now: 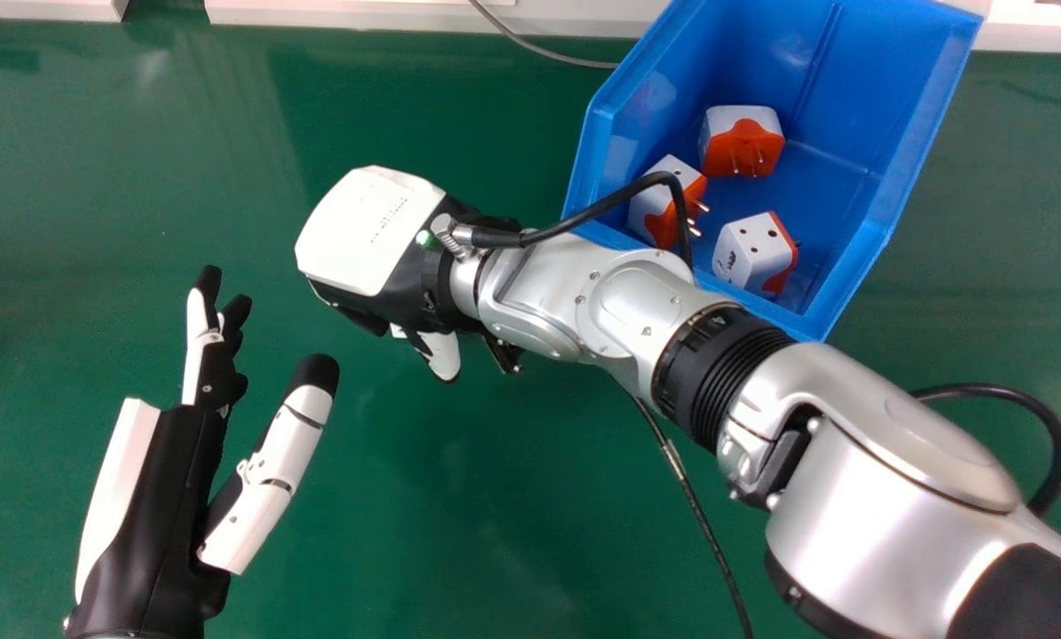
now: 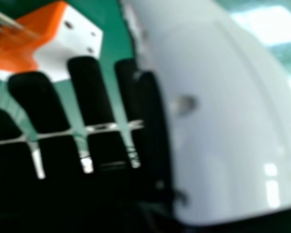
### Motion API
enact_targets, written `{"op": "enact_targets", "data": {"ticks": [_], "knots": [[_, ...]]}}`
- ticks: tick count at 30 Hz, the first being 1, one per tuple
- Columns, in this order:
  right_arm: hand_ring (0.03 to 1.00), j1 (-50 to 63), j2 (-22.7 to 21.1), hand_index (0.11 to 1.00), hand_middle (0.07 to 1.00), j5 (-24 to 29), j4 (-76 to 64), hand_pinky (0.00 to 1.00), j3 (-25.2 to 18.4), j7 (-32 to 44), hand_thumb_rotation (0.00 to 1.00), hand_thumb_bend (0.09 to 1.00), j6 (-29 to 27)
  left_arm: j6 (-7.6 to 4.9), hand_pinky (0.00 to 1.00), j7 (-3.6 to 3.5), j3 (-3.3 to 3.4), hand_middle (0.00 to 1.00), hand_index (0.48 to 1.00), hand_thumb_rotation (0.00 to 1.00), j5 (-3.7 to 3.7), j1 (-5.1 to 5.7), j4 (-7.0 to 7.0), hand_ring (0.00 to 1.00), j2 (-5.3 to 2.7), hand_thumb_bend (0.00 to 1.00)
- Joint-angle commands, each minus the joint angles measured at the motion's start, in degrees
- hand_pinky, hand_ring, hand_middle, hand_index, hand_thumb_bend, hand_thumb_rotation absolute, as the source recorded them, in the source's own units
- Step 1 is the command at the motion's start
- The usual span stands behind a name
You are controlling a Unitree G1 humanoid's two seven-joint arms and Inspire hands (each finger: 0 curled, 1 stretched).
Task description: Pick all objects and put in blue box
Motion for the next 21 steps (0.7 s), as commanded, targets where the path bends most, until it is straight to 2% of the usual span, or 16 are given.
{"op": "enact_targets", "data": {"ticks": [1, 4, 6, 7, 8, 9, 10, 14, 16, 18, 21], "knots": [[0.242, -0.24, -0.52, 0.492, 0.47, 0.23, -1.25, 0.17, -0.34, -2.81, 0.0, 0.527, -0.91, -0.41, 0.96, 0.26, 0.37, 1.0, 1.0, 0.84, 0.04, -0.23, -1.3, 1.0, 0.29, 0.45], [0.271, 0.09, -0.64, 0.498, 0.455, 0.44, -1.26, 0.2, -0.74, -4.51, 0.01, 0.516, -0.31, -0.2, 0.96, 0.22, 0.52, 1.0, 1.0, 0.84, 0.11, -0.61, -1.11, 1.0, 0.46, 0.45], [0.305, 0.69, -1.22, 0.484, 0.407, 0.47, -2.08, 0.23, -1.19, -7.61, 0.11, 0.501, 0.3, 0.02, 0.97, 0.13, 0.65, 1.0, 1.0, 0.84, 0.27, -0.9, -0.94, 1.0, 0.65, 0.45], [0.357, 0.7, -1.36, 0.484, 0.439, 0.26, -2.2, 0.28, -1.09, -8.5, 0.13, 0.499, 0.69, 0.04, 0.97, 0.15, 0.72, 1.0, 1.0, 0.84, 0.27, -1.14, -0.71, 1.0, 0.69, 0.45], [0.467, 0.71, -1.41, 0.546, 0.535, 0.16, -2.25, 0.37, -1.02, -9.02, 0.38, 0.518, 1.06, -0.15, 0.96, 0.09, 0.8, 1.0, 1.0, 0.84, 0.13, -1.3, -0.49, 1.0, 0.76, 0.45], [0.486, 0.65, -1.59, 0.562, 0.552, -0.26, -2.2, 0.39, -0.65, -9.94, 0.5, 0.546, 1.28, -0.37, 0.96, -0.05, 0.93, 1.0, 1.0, 0.83, -0.2, -1.5, -0.16, 1.0, 0.86, 0.45], [0.499, 0.63, -1.79, 0.581, 0.568, -0.64, -2.12, 0.41, -0.32, -10.97, 0.57, 0.575, 1.38, -0.54, 0.96, -0.11, 1.06, 1.0, 1.0, 0.83, -0.42, -1.75, 0.24, 1.0, 0.93, 0.46], [0.448, 0.55, -2.66, 0.542, 0.528, -2.59, -1.84, 0.36, 1.0, -15.75, 0.69, 0.669, 1.26, -0.07, 0.97, -0.3, 1.32, 1.0, 1.0, 0.82, -1.31, -2.45, 0.93, 1.0, 0.83, 0.48], [0.427, 0.51, -2.84, 0.535, 0.517, -3.02, -1.74, 0.34, 1.08, -16.74, 0.76, 0.686, 1.26, 0.01, 0.97, -0.32, 1.39, 1.0, 1.0, 0.82, -1.35, -2.67, 1.14, 1.0, 0.9, 0.48], [0.405, 0.52, -2.94, 0.516, 0.504, -2.64, -1.68, 0.32, 0.75, -16.52, 0.78, 0.705, 1.04, -0.03, 0.97, -0.37, 1.49, 1.0, 1.0, 0.83, -1.2, -2.8, 1.34, 1.0, 1.09, 0.48], [0.401, 0.44, -3.18, 0.529, 0.506, -2.58, -1.85, 0.31, 0.75, -16.05, 0.83, 0.712, 1.11, -0.03, 0.98, -0.54, 1.62, 1.0, 1.0, 0.83, -1.51, -3.01, 1.55, 1.0, 1.2, 0.47]]}}
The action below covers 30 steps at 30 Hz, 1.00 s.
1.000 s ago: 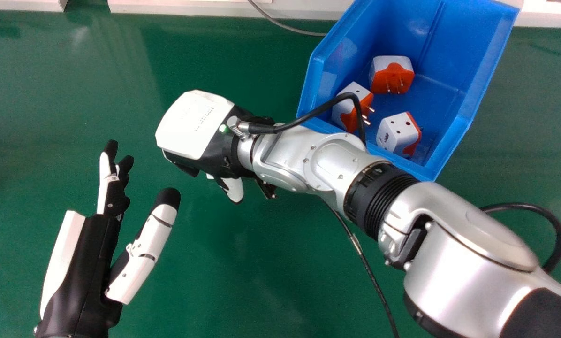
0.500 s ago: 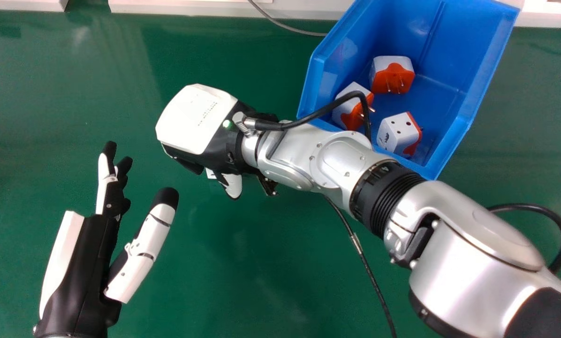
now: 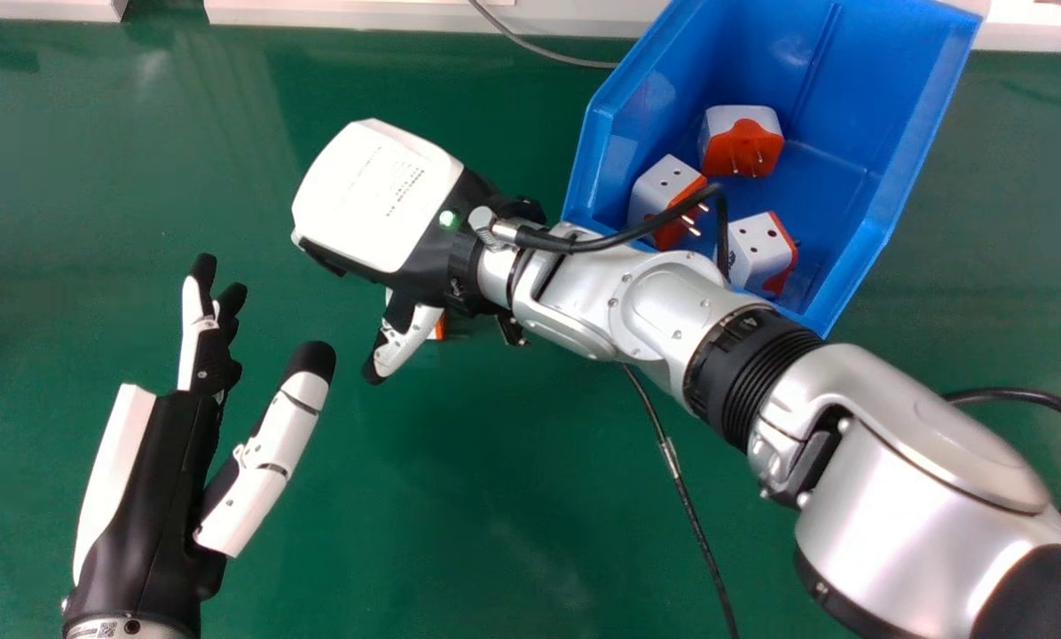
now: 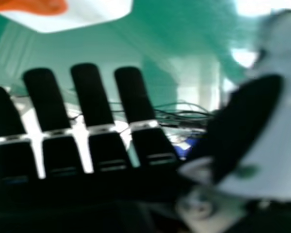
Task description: Pick all objects and put in blue box
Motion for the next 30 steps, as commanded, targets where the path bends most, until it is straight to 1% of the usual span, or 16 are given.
{"op": "enact_targets", "data": {"ticks": [1, 3, 7, 11, 14, 15, 16, 17, 18, 19, 20, 23, 24, 25, 27, 30], "knots": [[0.41, -1.06, -0.21, 0.538, 0.512, 0.35, -0.87, 0.32, -0.57, -0.07, 0.84, 0.716, 0.29, -0.12, 0.98, -0.32, 0.6, 1.0, 1.0, 0.82, -0.83, -0.08, -0.48, 1.0, 0.56, 0.47], [0.432, -1.12, -0.21, 0.551, 0.524, 0.9, -0.95, 0.34, -1.02, 0.95, 0.86, 0.723, 0.26, -0.03, 0.98, -0.32, 0.63, 1.0, 1.0, 0.82, -0.78, -0.06, -0.55, 1.0, 0.57, 0.47], [0.506, -1.23, 0.06, 0.587, 0.576, 1.3, -0.74, 0.42, -1.52, 1.88, 0.84, 0.74, 0.71, -0.23, 0.98, -0.45, 0.82, 1.0, 1.0, 0.82, -1.14, 0.01, -0.48, 1.0, 0.63, 0.48], [0.623, -1.18, 0.4, 0.663, 0.679, 1.79, -0.51, 0.53, -2.08, 4.12, 0.84, 0.737, 1.92, -0.16, 0.98, -0.34, 0.72, 1.0, 1.0, 0.83, -0.73, 0.34, -0.83, 1.0, 0.68, 0.5], [0.624, -0.63, 0.95, 0.661, 0.675, 1.4, -0.4, 0.52, -1.89, 4.41, 0.83, 0.736, 4.24, -0.03, 0.98, -0.28, 0.55, 1.0, 1.0, 0.83, -0.75, 0.77, -1.35, 1.0, 0.44, 0.49], [0.618, -0.37, 1.17, 0.664, 0.673, 1.49, -0.33, 0.5, -1.96, 4.64, 0.83, 0.734, 5.0, -0.12, 0.97, -0.18, 0.46, 1.0, 1.0, 0.83, -0.57, 0.96, -1.46, 1.0, 0.39, 0.49], [0.629, -0.12, 1.39, 0.677, 0.685, 1.92, -0.26, 0.51, -2.28, 5.12, 0.83, 0.734, 5.54, -0.23, 0.97, -0.15, 0.38, 1.0, 1.0, 0.83, -0.65, 1.15, -1.57, 1.0, 0.29, 0.49], [0.657, 0.07, 1.61, 0.697, 0.711, 2.32, -0.19, 0.53, -2.62, 5.71, 0.81, 0.734, 6.03, -0.32, 0.97, -0.14, 0.32, 1.0, 1.0, 0.83, -0.94, 1.32, -1.66, 1.0, 0.11, 0.49], [0.688, 0.27, 1.79, 0.719, 0.74, 2.93, -0.09, 0.56, -3.22, 6.08, 0.8, 0.732, 6.22, -0.61, 0.97, 0.03, 0.23, 1.0, 1.0, 0.83, -0.67, 1.48, -1.64, 1.0, 0.08, 0.5], [0.718, 0.29, 2.03, 0.743, 0.771, 3.22, 0.1, 0.6, -3.56, 6.63, 0.78, 0.724, 6.66, -0.71, 0.96, 0.03, 0.16, 1.0, 1.0, 0.83, -0.72, 1.65, -1.73, 1.0, 0.02, 0.5], [0.743, 0.35, 2.15, 0.77, 0.8, 3.55, 0.13, 0.63, -3.91, 7.03, 0.79, 0.715, 6.92, -0.76, 0.97, 0.06, 0.09, 1.0, 1.0, 0.83, -0.67, 1.83, -1.88, 1.0, -0.03, 0.5], [0.791, 0.55, 2.39, 0.813, 0.849, 4.81, 0.27, 0.68, -4.93, 7.75, 0.77, 0.695, 7.39, -0.84, 0.97, 0.05, -0.02, 1.0, 1.0, 0.83, -0.7, 2.18, -2.23, 1.0, -0.03, 0.49], [0.799, 0.62, 2.48, 0.82, 0.856, 4.84, 0.37, 0.69, -5.06, 7.73, 0.76, 0.692, 7.77, -0.82, 0.97, 0.11, -0.08, 1.0, 1.0, 0.83, -0.66, 2.28, -2.38, 1.0, -0.08, 0.48], [0.794, 0.77, 2.59, 0.816, 0.854, 4.93, 0.42, 0.69, -5.34, 7.72, 0.77, 0.686, 8.26, -0.54, 0.97, 0.15, -0.19, 1.0, 1.0, 0.83, -0.41, 2.53, -2.79, 1.0, -0.1, 0.48], [0.79, 0.94, 2.67, 0.82, 0.855, 4.65, 0.44, 0.68, -5.32, 7.74, 0.77, 0.685, 8.85, -0.82, 0.96, 0.21, -0.33, 1.0, 1.0, 0.83, -0.42, 2.69, -2.99, 1.0, -0.16, 0.48], [0.812, 1.39, 2.9, 0.837, 0.87, 5.17, 0.42, 0.7, -5.82, 8.61, 0.77, 0.677, 9.92, -0.61, 0.97, 0.16, -0.43, 1.0, 1.0, 0.83, -0.57, 3.08, -3.41, 1.0, -0.29, 0.47]]}}
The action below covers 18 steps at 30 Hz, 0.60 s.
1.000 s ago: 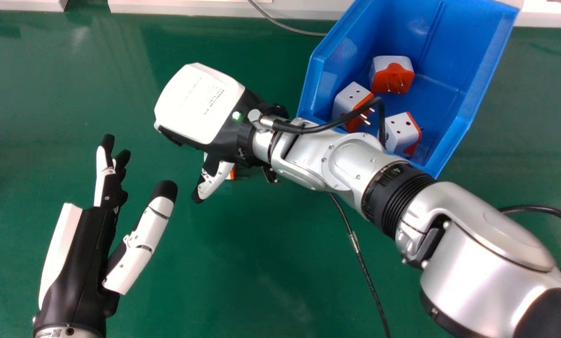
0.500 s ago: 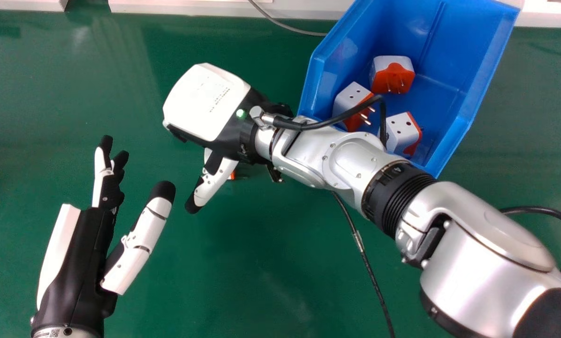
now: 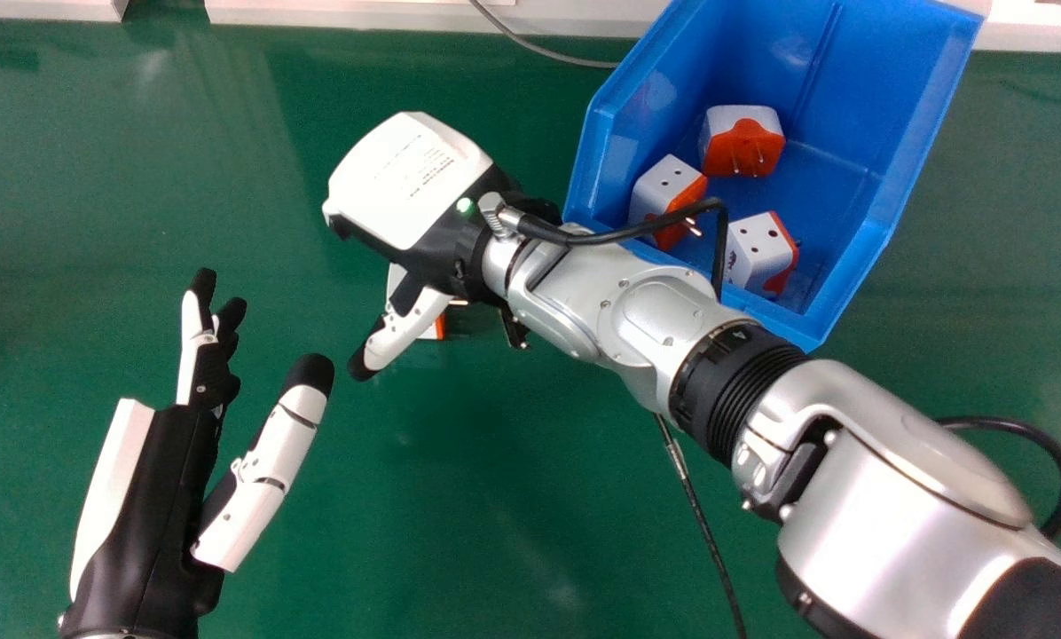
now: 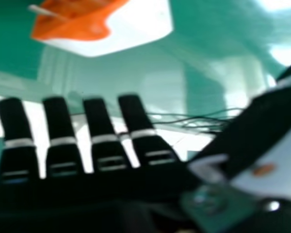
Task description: Pick all objects and put in blue box
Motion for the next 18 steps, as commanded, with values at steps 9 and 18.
{"op": "enact_targets", "data": {"ticks": [9, 18], "knots": [[0.879, 2.26, 1.38, 0.883, 0.916, 2.99, -0.77, 0.76, -2.18, 2.26, 0.79, 0.707, 5.23, -1.07, 0.96, 0.46, -0.48, 1.0, 1.0, 0.83, 0.89, 1.83, -2.83, 1.0, 0.01, 0.46], [0.927, 4.02, 1.71, 0.942, 0.98, 5.54, -1.11, 0.82, -3.48, 3.31, 0.67, 0.762, 6.8, -0.7, 0.96, 0.37, -0.82, 1.0, 1.0, 0.82, 0.95, 2.45, -4.0, 1.0, -0.23, 0.45]]}}
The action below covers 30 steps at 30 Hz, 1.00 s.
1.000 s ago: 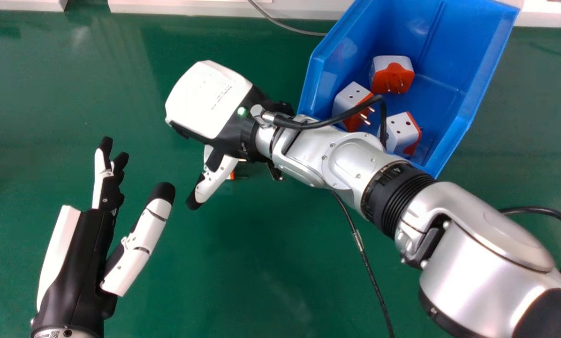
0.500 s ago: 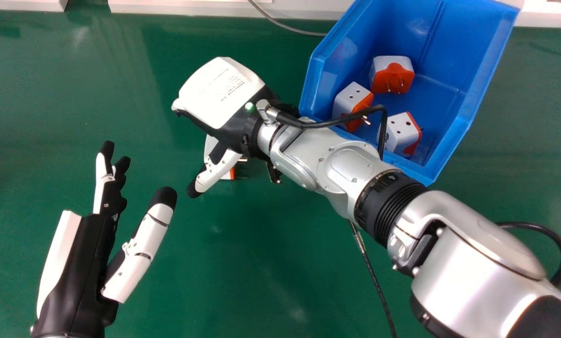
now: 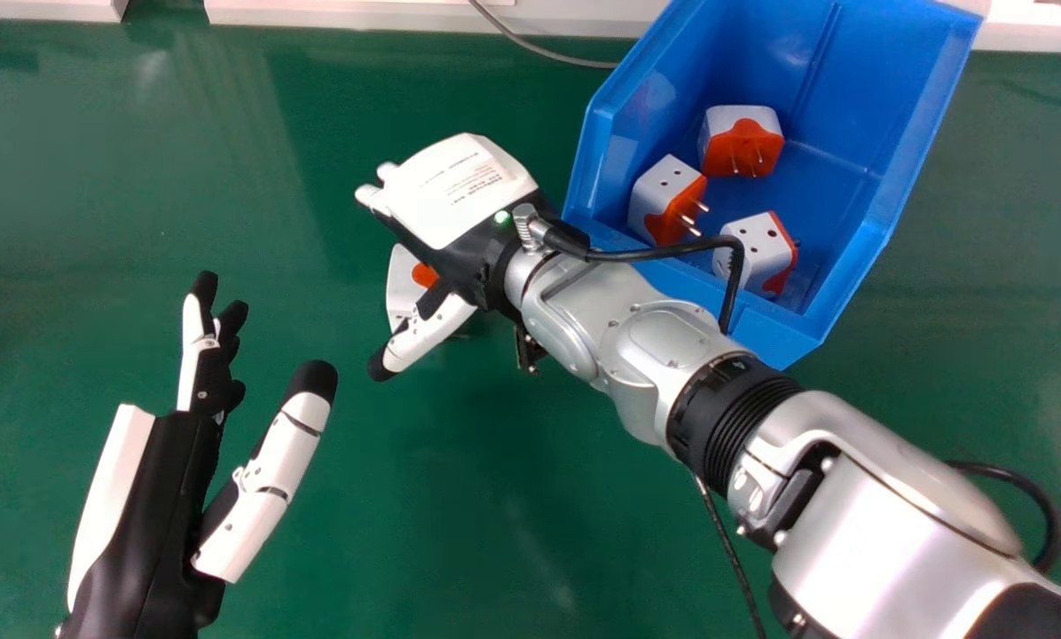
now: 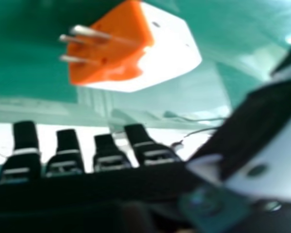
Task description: Pick all objects and put in blue box
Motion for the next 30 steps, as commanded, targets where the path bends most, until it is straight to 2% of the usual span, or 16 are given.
{"op": "enact_targets", "data": {"ticks": [1, 3, 6, 8, 12, 15, 19, 21, 23, 24, 25, 26, 27, 29, 30], "knots": [[0.918, -0.15, 0.17, 0.935, 0.973, -0.07, -1.08, 0.81, 0.16, -0.49, 0.67, 0.763, 0.46, -0.47, 0.96, 0.27, -0.16, 1.0, 1.0, 0.82, 0.17, 0.54, -2.11, 1.0, -0.16, 0.44], [0.913, 0.17, 0.12, 0.938, 0.972, -0.22, -1.12, 0.81, 0.32, -0.67, 0.65, 0.763, 0.46, -0.22, 0.96, 0.31, -0.34, 1.0, 1.0, 0.82, 0.27, 0.74, -2.47, 1.0, -0.27, 0.42], [0.911, 0.06, 0.16, 0.929, 0.962, -0.46, -1.44, 0.8, 0.64, 0.93, 0.66, 0.751, 1.26, -0.44, 0.96, 0.51, -0.7, 1.0, 1.0, 0.82, 0.83, 1.17, -2.91, 1.0, -0.43, 0.42], [0.911, -0.08, 0.2, 0.919, 0.952, -0.42, -1.56, 0.8, 0.83, 2.07, 0.66, 0.738, 1.62, -0.52, 0.96, 0.39, -0.78, 1.0, 1.0, 0.82, 0.71, 1.31, -3.09, 1.0, -0.45, 0.42], [0.893, 0.32, 0.2, 0.891, 0.918, -0.18, -1.89, 0.77, 0.79, 2.59, 0.63, 0.732, 1.96, 0.11, 0.95, 0.44, -1.4, 1.0, 1.0, 0.82, 0.92, 1.91, -4.26, 1.0, -0.86, 0.43], [0.873, 0.75, 0.4, 0.88, 0.907, 0.2, -1.99, 0.75, 0.55, 3.1, 0.6, 0.733, 2.6, 0.13, 0.95, 0.58, -1.82, 1.0, 1.0, 0.82, 1.5, 2.34, -4.85, 1.0, -1.02, 0.42], [0.804, 1.13, 0.6, 0.844, 0.858, -0.32, -1.49, 0.68, 1.16, 2.57, 0.58, 0.739, 2.76, 0.03, 0.95, 0.56, -2.27, 1.0, 1.0, 0.82, 1.91, 2.91, -5.5, 1.0, -1.25, 0.41], [0.739, 1.3, 0.99, 0.811, 0.804, -0.28, -0.97, 0.6, 1.12, 1.68, 0.55, 0.746, 3.01, -0.27, 0.96, 0.59, -2.43, 1.0, 1.0, 0.81, 2.14, 3.1, -5.65, 1.0, -1.24, 0.4], [0.675, 1.21, 1.55, 0.81, 0.764, 0.06, -0.08, 0.53, 0.87, 1.55, 0.5, 0.737, 3.17, -0.17, 0.96, 0.6, -2.62, 1.0, 1.0, 0.81, 2.32, 3.3, -5.92, 1.0, -1.33, 0.4], [0.628, 0.9, 1.75, 0.762, 0.715, 0.48, 0.39, 0.49, 0.62, 2.69, 0.47, 0.681, 2.9, -0.15, 0.96, 0.61, -2.68, 1.0, 1.0, 0.81, 2.33, 3.34, -5.98, 1.0, -1.36, 0.4], [0.583, 0.59, 1.59, 0.664, 0.654, 0.72, 0.54, 0.45, 0.59, 3.74, 0.36, 0.616, 2.02, -0.14, 0.96, 0.58, -2.76, 1.0, 1.0, 0.81, 2.26, 3.42, -6.1, 1.0, -1.4, 0.41], [0.534, 0.35, 1.2, 0.608, 0.597, 0.95, 0.39, 0.41, 0.57, 4.65, 0.26, 0.577, 0.69, -0.19, 0.96, 0.58, -2.81, 1.0, 1.0, 0.81, 2.26, 3.47, -6.17, 1.0, -1.41, 0.41], [0.431, 0.27, 0.74, 0.567, 0.511, 1.14, 0.05, 0.33, 0.6, 5.12, 0.13, 0.547, -0.48, -0.25, 0.96, 0.6, -2.89, 1.0, 1.0, 0.81, 2.32, 3.58, -6.32, 1.0, -1.45, 0.41], [0.32, 0.48, 0.17, 0.538, 0.438, 1.31, -0.67, 0.23, 0.49, 4.94, 0.04, 0.526, -1.7, -0.23, 0.96, 0.52, -2.91, 1.0, 1.0, 0.81, 2.24, 3.66, -6.48, 1.0, -1.5, 0.41], [0.329, 0.7, 0.0, 0.543, 0.438, 1.49, -0.95, 0.21, 0.25, 4.67, 0.02, 0.518, -2.06, -0.33, 0.96, 0.54, -2.88, 1.0, 1.0, 0.81, 2.34, 3.66, -6.44, 1.0, -1.48, 0.4]]}}
